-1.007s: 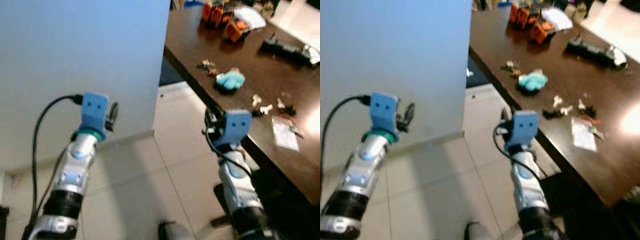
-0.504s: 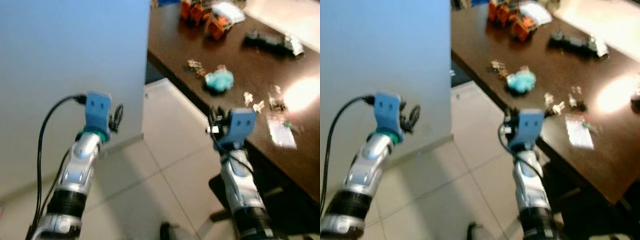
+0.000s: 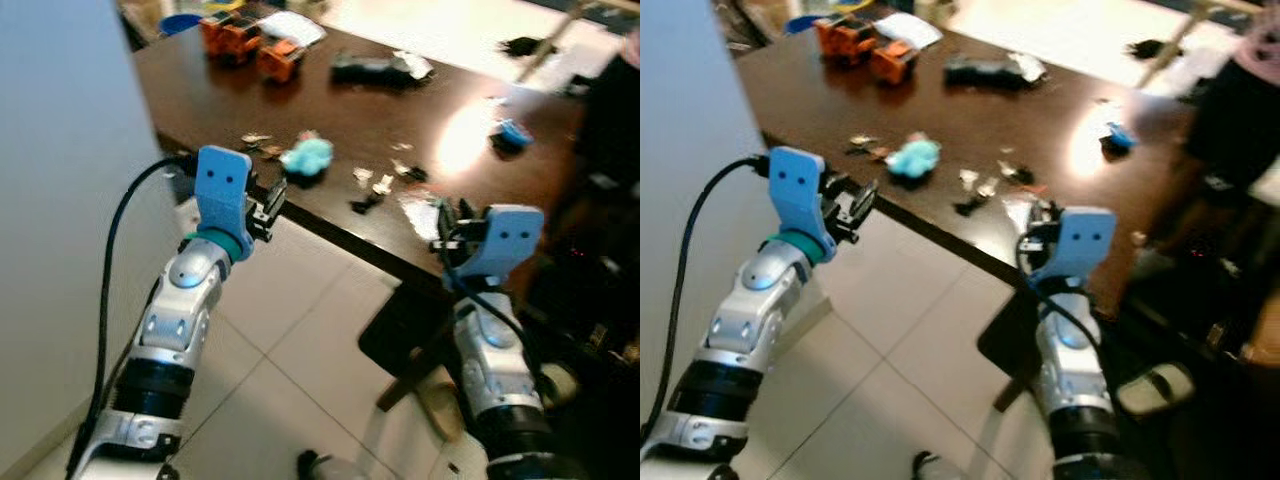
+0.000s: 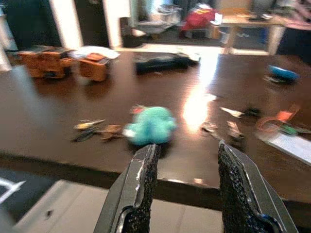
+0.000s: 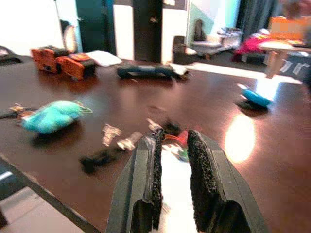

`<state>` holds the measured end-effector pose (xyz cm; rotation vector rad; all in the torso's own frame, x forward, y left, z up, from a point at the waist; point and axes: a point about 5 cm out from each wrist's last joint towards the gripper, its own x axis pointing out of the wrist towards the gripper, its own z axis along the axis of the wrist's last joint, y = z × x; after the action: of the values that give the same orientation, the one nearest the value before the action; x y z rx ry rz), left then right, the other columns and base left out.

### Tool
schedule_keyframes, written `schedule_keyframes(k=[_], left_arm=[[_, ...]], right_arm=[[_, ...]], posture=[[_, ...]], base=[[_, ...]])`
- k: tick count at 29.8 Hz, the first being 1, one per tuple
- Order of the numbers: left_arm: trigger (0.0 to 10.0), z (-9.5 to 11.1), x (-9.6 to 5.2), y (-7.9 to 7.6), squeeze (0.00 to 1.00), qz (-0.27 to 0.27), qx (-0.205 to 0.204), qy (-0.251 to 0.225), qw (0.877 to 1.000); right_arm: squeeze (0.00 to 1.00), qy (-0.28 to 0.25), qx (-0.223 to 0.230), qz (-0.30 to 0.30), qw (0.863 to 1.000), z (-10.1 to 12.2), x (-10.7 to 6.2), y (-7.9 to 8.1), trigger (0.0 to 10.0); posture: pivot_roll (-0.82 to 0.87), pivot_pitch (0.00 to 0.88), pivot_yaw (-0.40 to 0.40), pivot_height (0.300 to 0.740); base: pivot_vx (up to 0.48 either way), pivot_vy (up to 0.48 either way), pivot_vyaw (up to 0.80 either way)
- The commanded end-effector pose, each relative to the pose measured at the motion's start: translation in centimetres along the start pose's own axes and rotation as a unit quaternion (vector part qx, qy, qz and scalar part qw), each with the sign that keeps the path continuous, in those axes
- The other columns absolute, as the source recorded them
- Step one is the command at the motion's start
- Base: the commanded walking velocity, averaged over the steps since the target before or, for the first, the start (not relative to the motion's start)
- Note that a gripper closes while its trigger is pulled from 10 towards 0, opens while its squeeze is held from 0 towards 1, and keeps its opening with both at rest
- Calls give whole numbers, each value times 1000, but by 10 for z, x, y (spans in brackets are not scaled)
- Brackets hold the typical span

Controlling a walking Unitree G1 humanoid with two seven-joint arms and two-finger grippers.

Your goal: Hang keys on a hook

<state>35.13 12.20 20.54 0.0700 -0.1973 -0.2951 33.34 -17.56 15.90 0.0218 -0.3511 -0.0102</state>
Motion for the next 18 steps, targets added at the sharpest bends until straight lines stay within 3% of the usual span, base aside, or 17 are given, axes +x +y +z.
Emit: schedule_keyframes(k=[1,18], left_arm=[[10000,0,0,0,0,1,3,7,1000],[10000,0,-1,1,0,4,20,11,1000]], right_arm=[[0,10,0,-1,1000,-3,-2,-1,10000],[0,18,3,0,1000,-7,-5,1,10000]], posture=[[-189,72,45,740],[-189,74,52,740]], base=[[0,0,-800],[0,0,-800]])
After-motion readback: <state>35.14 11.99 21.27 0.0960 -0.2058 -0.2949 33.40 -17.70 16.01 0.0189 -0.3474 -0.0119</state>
